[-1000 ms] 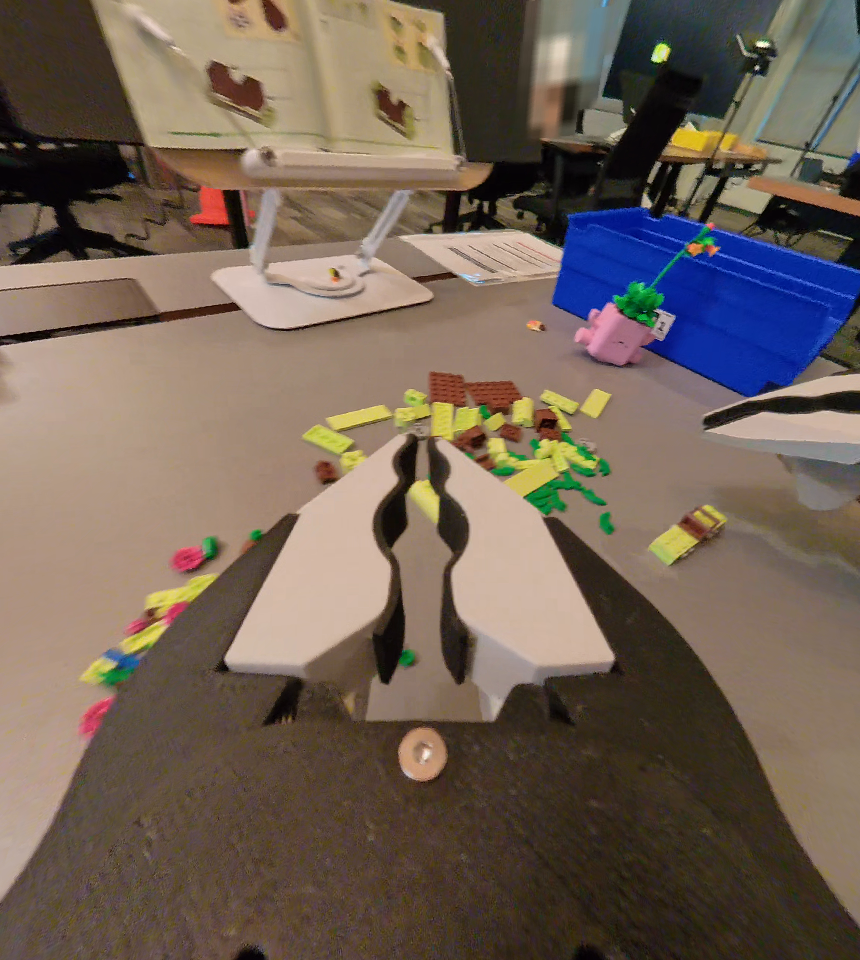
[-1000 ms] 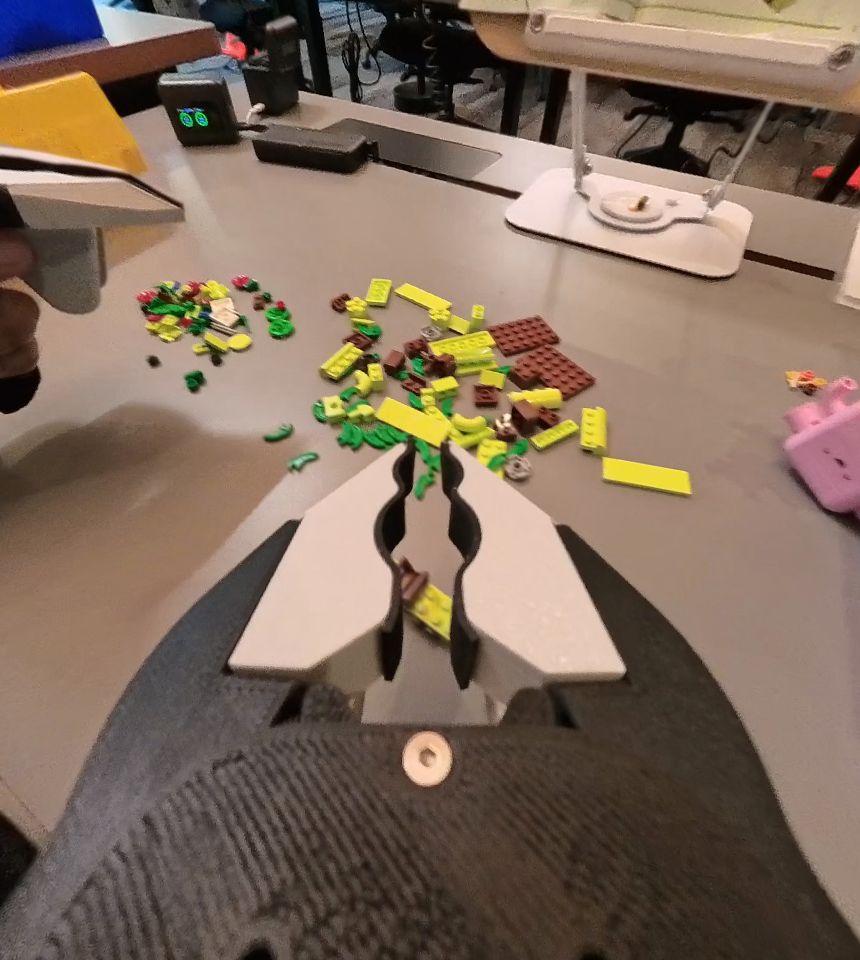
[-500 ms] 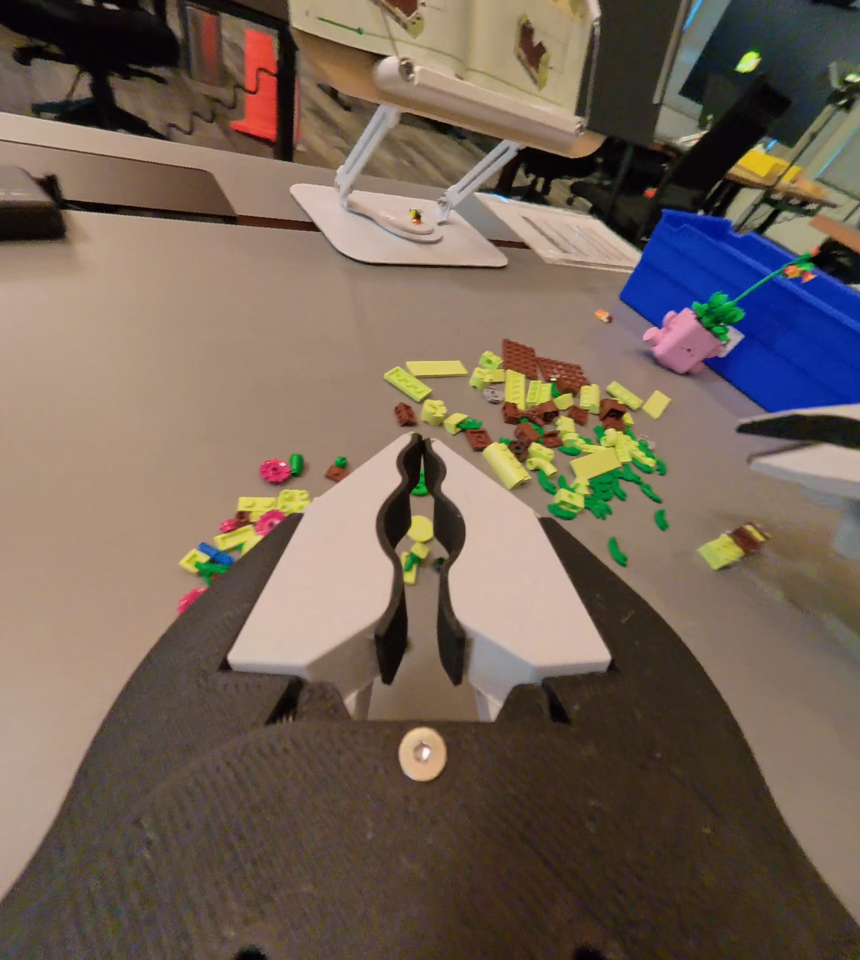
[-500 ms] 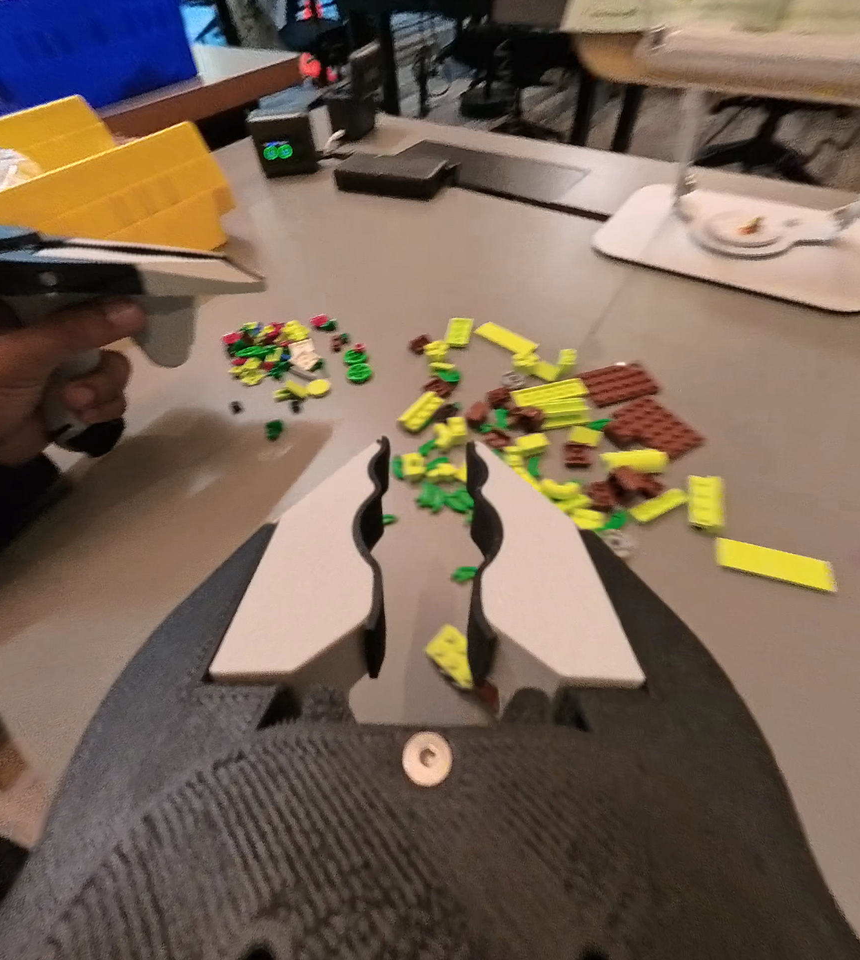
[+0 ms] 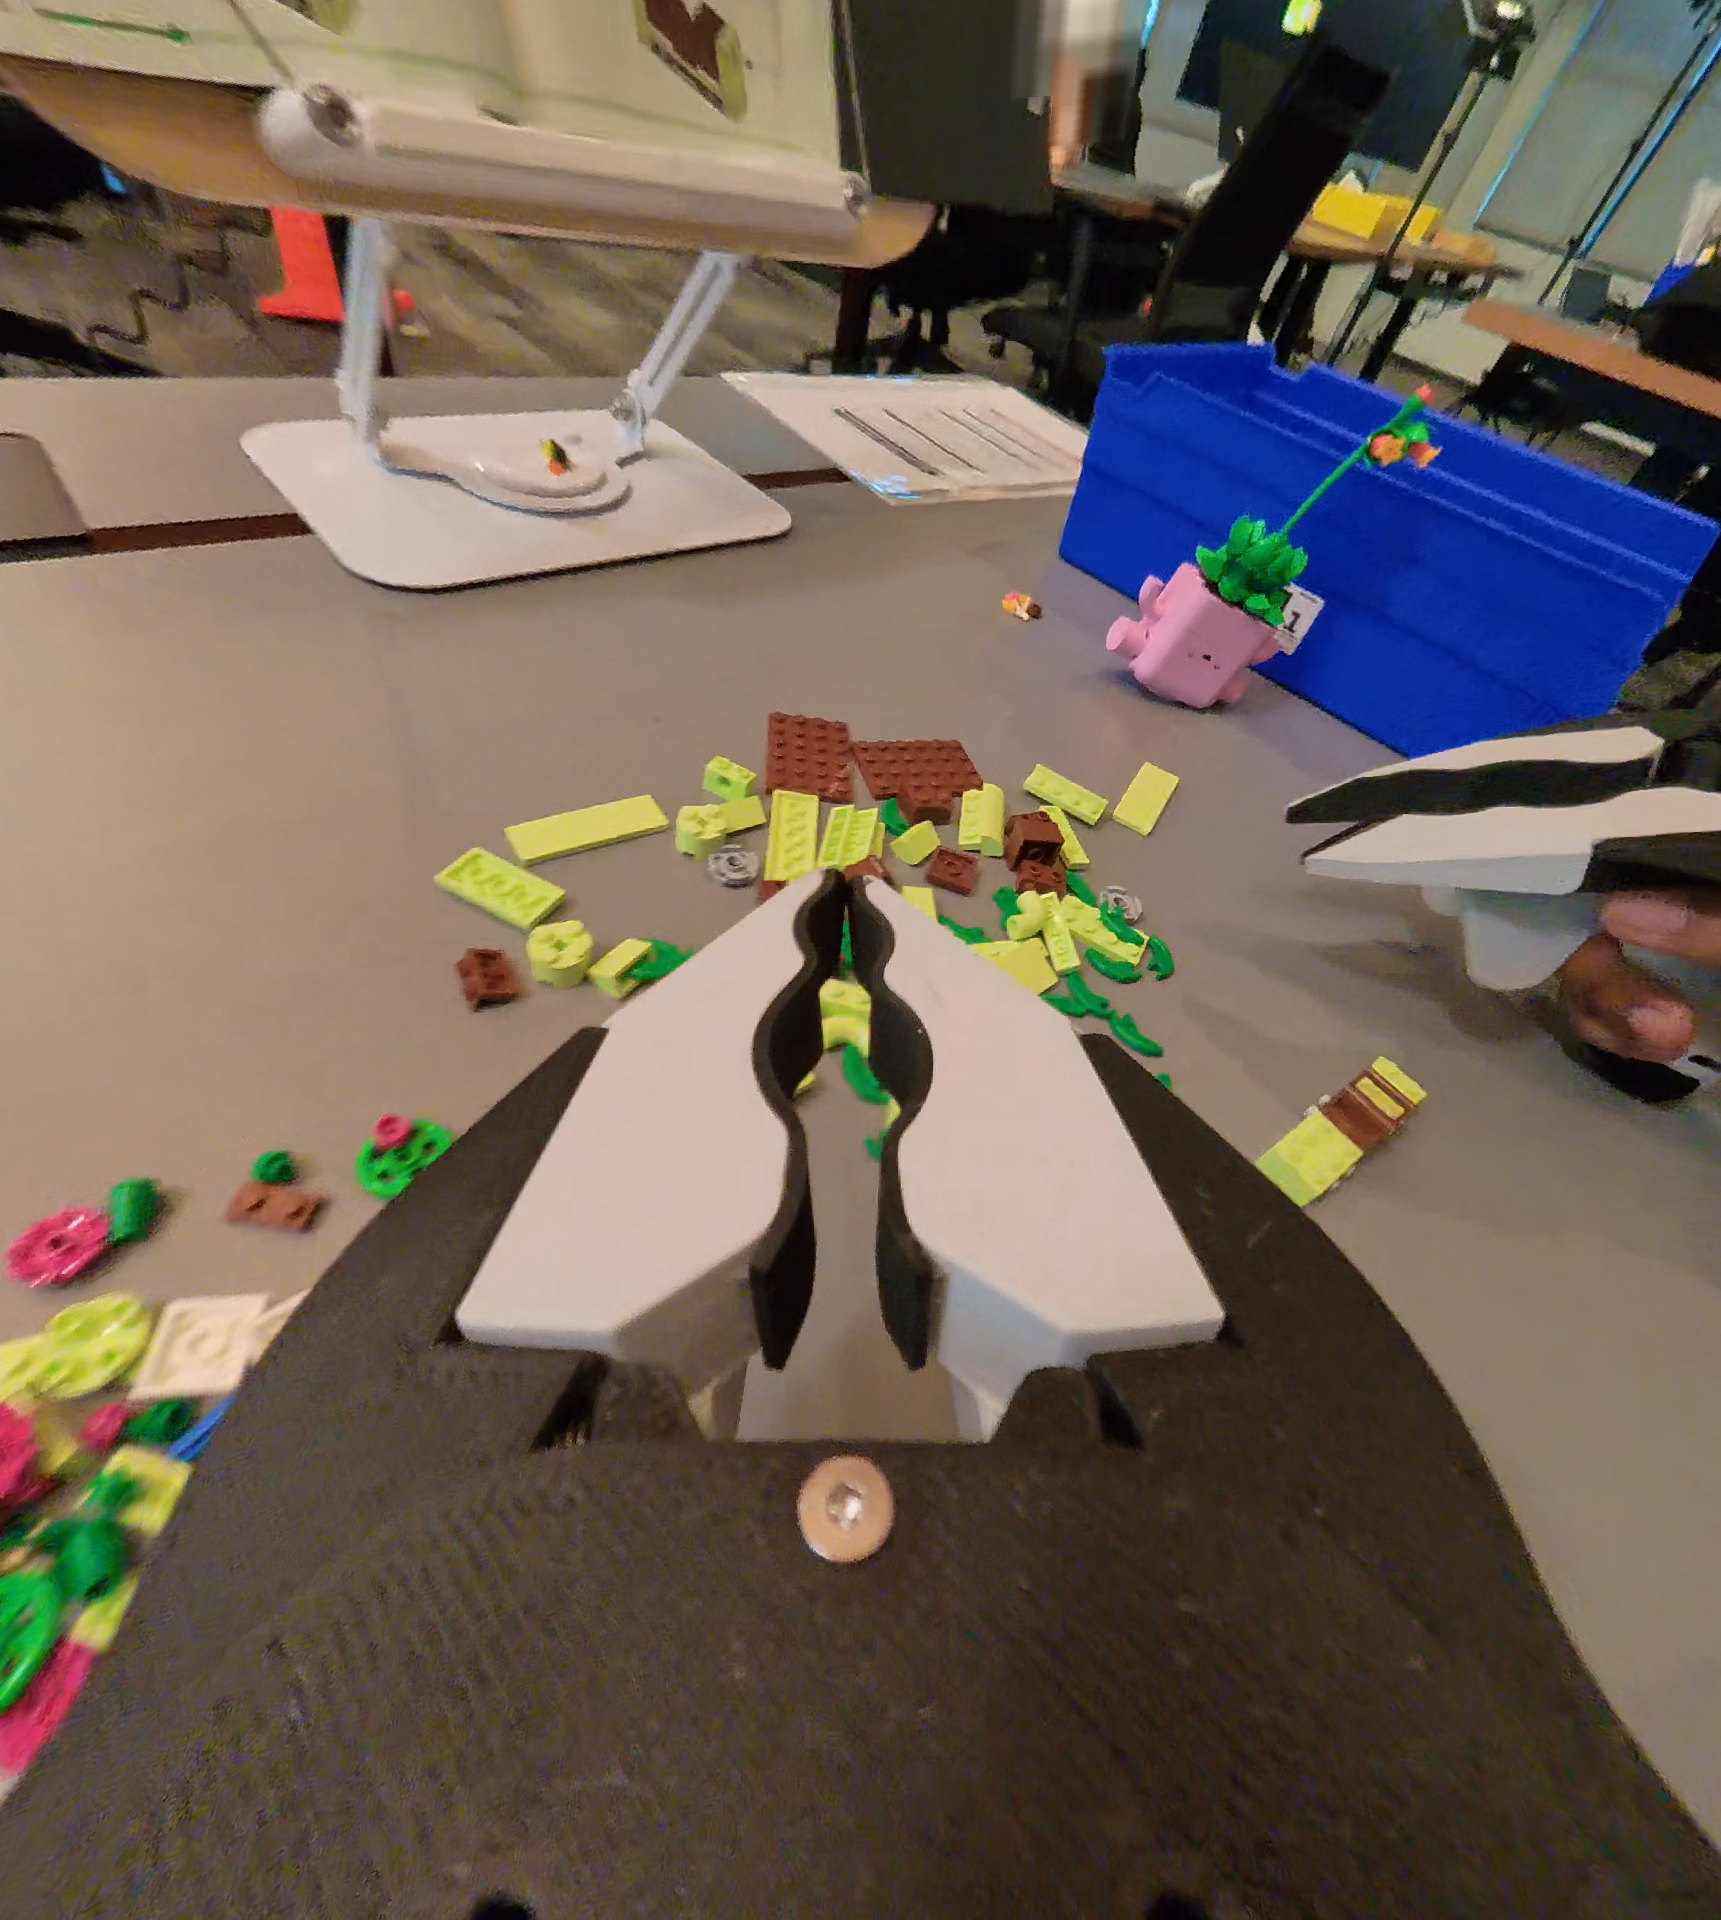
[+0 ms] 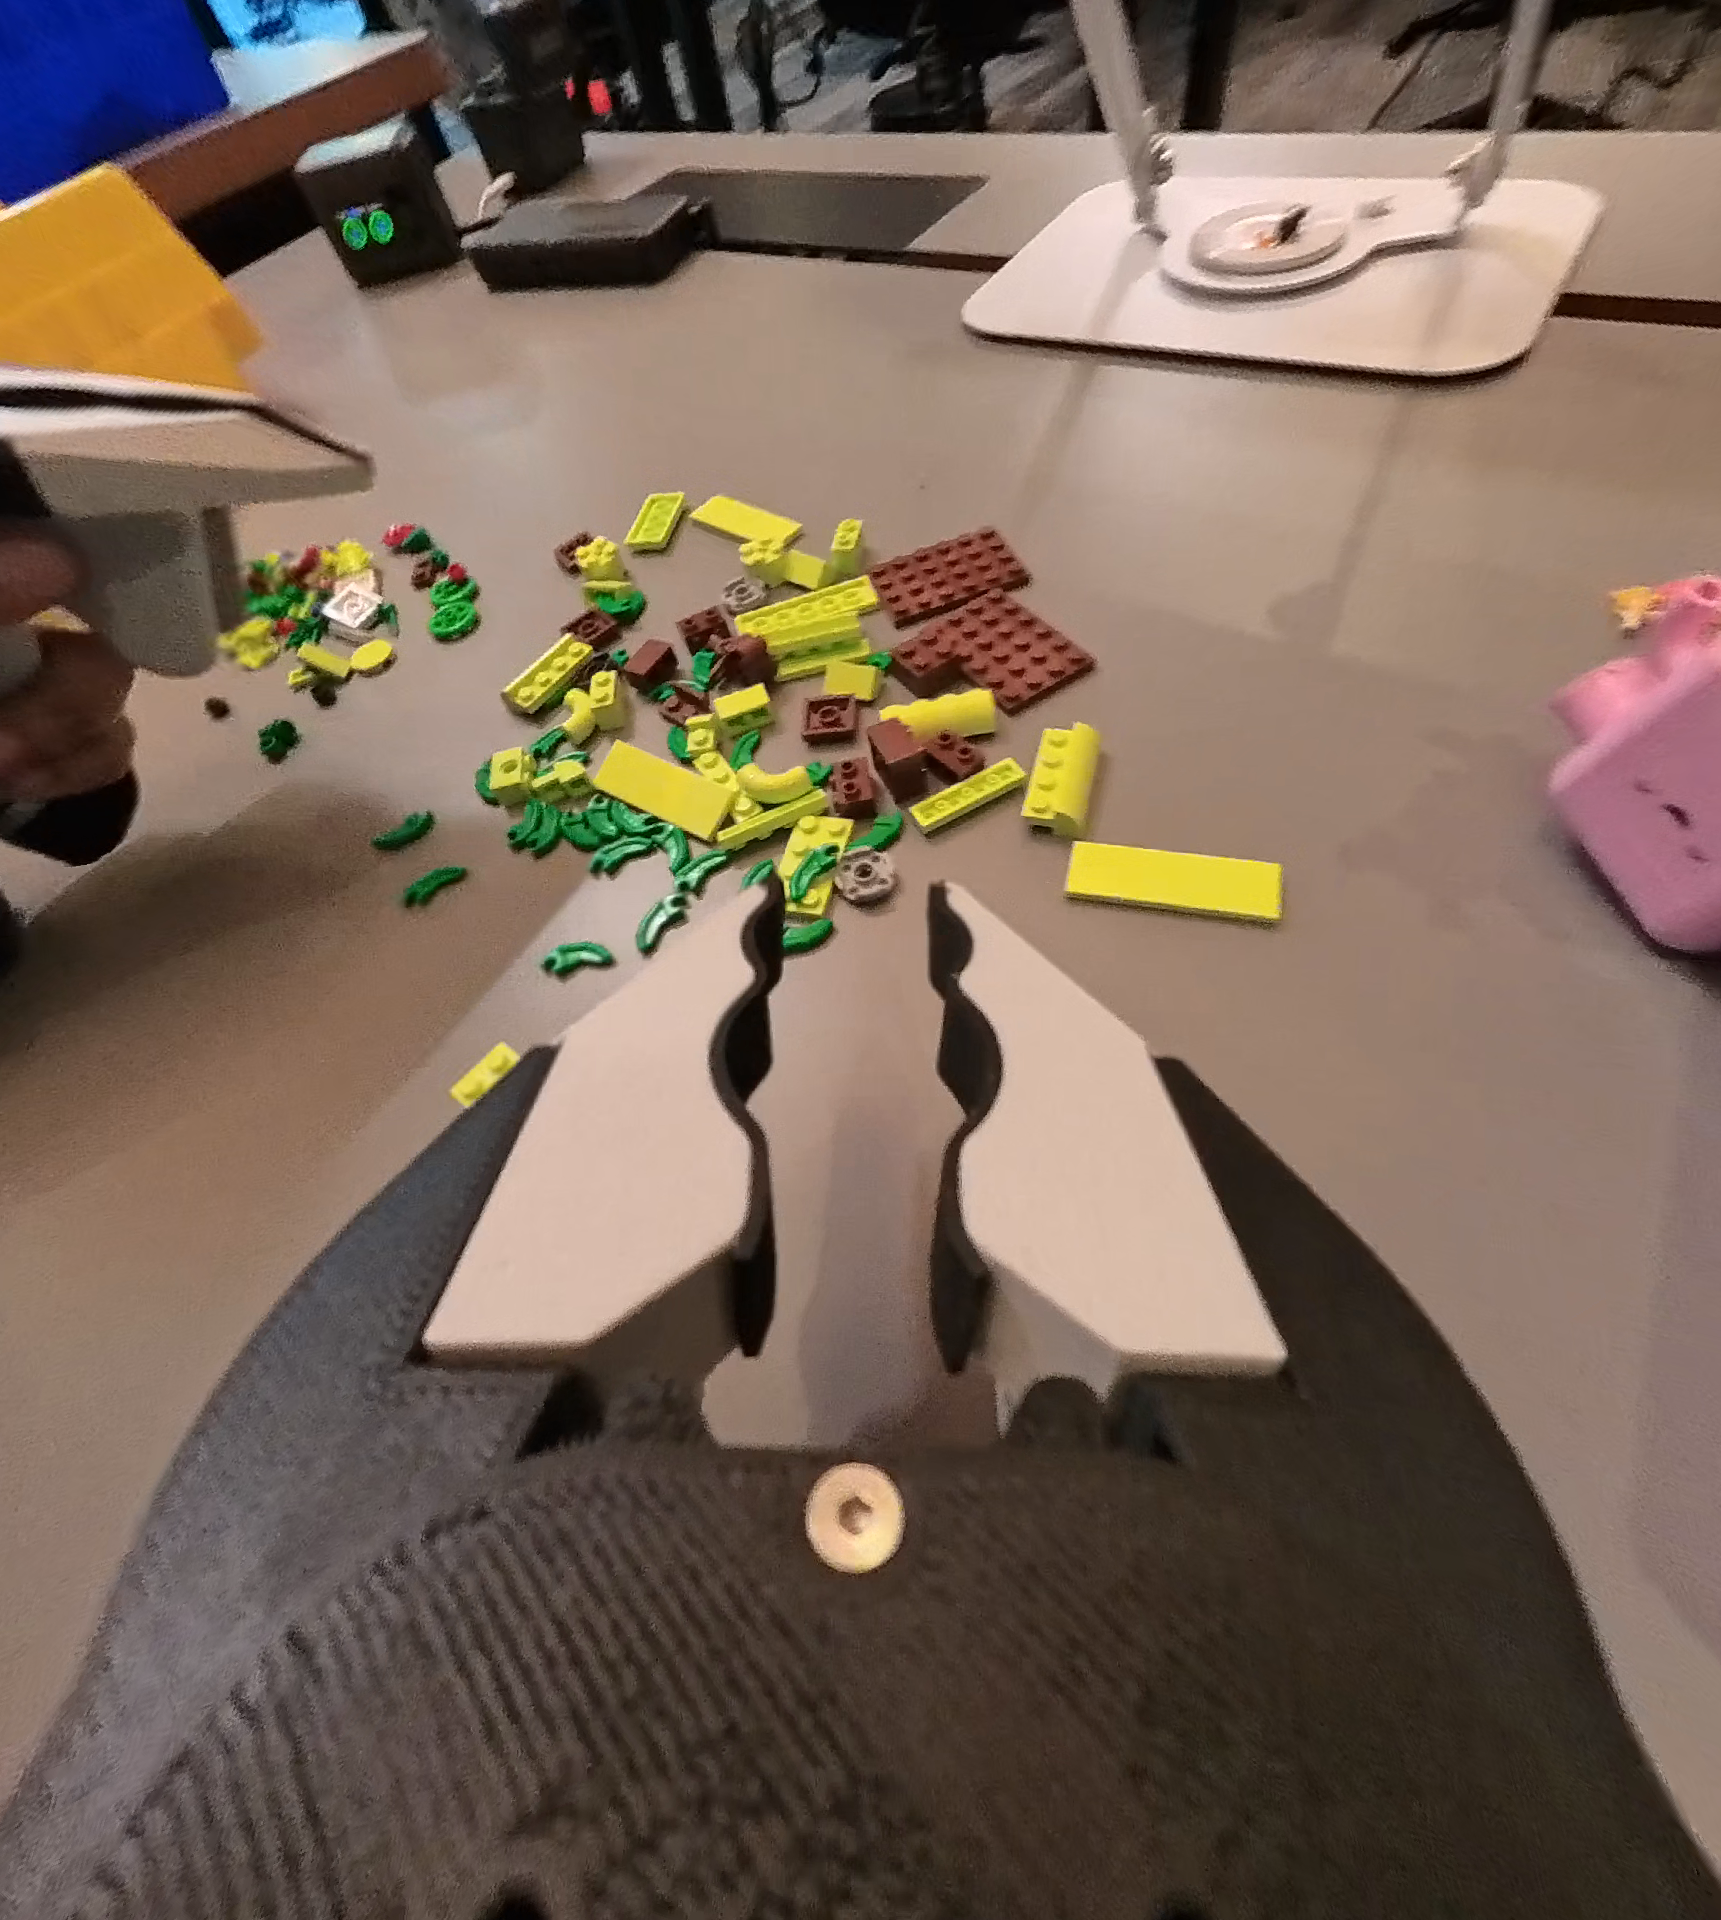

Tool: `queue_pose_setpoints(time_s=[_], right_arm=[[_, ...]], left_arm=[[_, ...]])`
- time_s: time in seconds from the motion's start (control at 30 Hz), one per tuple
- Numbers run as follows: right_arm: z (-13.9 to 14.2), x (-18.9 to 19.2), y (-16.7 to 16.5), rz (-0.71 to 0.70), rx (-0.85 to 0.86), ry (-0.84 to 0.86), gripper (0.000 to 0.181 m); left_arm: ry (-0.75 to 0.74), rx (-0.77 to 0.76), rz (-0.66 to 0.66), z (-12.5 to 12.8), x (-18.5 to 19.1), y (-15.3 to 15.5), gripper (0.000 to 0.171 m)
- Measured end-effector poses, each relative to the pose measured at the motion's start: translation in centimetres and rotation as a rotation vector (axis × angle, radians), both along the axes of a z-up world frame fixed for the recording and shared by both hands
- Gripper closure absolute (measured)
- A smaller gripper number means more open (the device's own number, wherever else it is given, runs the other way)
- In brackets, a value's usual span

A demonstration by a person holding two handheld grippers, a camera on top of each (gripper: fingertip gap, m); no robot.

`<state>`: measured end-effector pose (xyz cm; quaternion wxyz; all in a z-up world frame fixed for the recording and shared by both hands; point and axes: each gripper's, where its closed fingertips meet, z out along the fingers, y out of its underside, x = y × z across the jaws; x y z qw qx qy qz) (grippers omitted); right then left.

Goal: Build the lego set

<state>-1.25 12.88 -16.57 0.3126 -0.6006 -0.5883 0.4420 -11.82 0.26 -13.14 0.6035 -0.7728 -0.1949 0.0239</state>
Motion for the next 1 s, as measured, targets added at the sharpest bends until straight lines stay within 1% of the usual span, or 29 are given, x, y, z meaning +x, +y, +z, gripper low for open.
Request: queue_pose_setpoints(time_s=[0.07, 0.1, 0.2, 0.27, 0.33, 0.4, 0.43, 0.53, 0.6, 0.67, 0.77, 0.83, 1.0], right_arm=[[-0.6, -0.6, -0.8, 0.055, 0.015, -0.035, 0.155], [-1.0, -0.8, -1.1, 0.070, 0.029, -0.057, 0.155], [-1.8, -1.1, -1.6, 0.095, 0.062, -0.105, 0.157], [-2.0, -1.2, -1.6, 0.095, 0.068, -0.114, 0.160], [-2.0, -1.4, -1.4, 0.084, 0.054, -0.116, 0.163], [-1.9, -1.7, -1.0, 0.069, 0.033, -0.115, 0.163], [-1.9, -1.8, -0.8, 0.059, 0.025, -0.114, 0.164], [-1.8, -2.3, -0.2, 0.030, 0.010, -0.109, 0.167], [-1.8, -2.7, 0.1, 0.014, 0.005, -0.109, 0.168], [-2.0, -3.1, 0.2, 0.012, 0.005, -0.118, 0.168], [-2.5, -3.5, -0.1, 0.025, 0.019, -0.151, 0.168], [-2.9, -3.6, -0.4, 0.041, 0.030, -0.172, 0.168], [-3.0, -3.7, -0.7, 0.068, 0.025, -0.184, 0.167]], left_arm=[[0.023, -0.032, -0.020, -0.3, 0.3, 1.2, 0.171], [0.054, -0.057, -0.010, -0.5, 0.1, 1.4, 0.171], [0.136, -0.084, 0.044, -0.7, -1.2, 0.6, 0.171], [0.102, -0.042, 0.044, -0.7, -1.4, -0.1, 0.171], [0.025, 0.031, 0.034, -0.4, -1.5, -0.6, 0.171], [-0.049, 0.082, -0.007, 0.2, -1.3, -1.0, 0.171], [-0.059, 0.094, -0.020, 0.6, -1.4, -1.3, 0.171], [0.000, 0.095, 0.040, 1.6, -2.9, -3.6, 0.171], [0.027, 0.083, 0.104, 1.5, -4.6, -5.5, 0.171], [-0.017, 0.099, 0.143, 1.4, -5.8, -6.8, 0.171], [-0.129, 0.204, 0.131, 2.0, -6.2, -7.4, 0.171], [-0.165, 0.243, 0.128, 2.1, -6.3, -7.5, 0.171], [-0.144, 0.219, 0.152, 1.6, -6.6, -7.4, 0.171]])
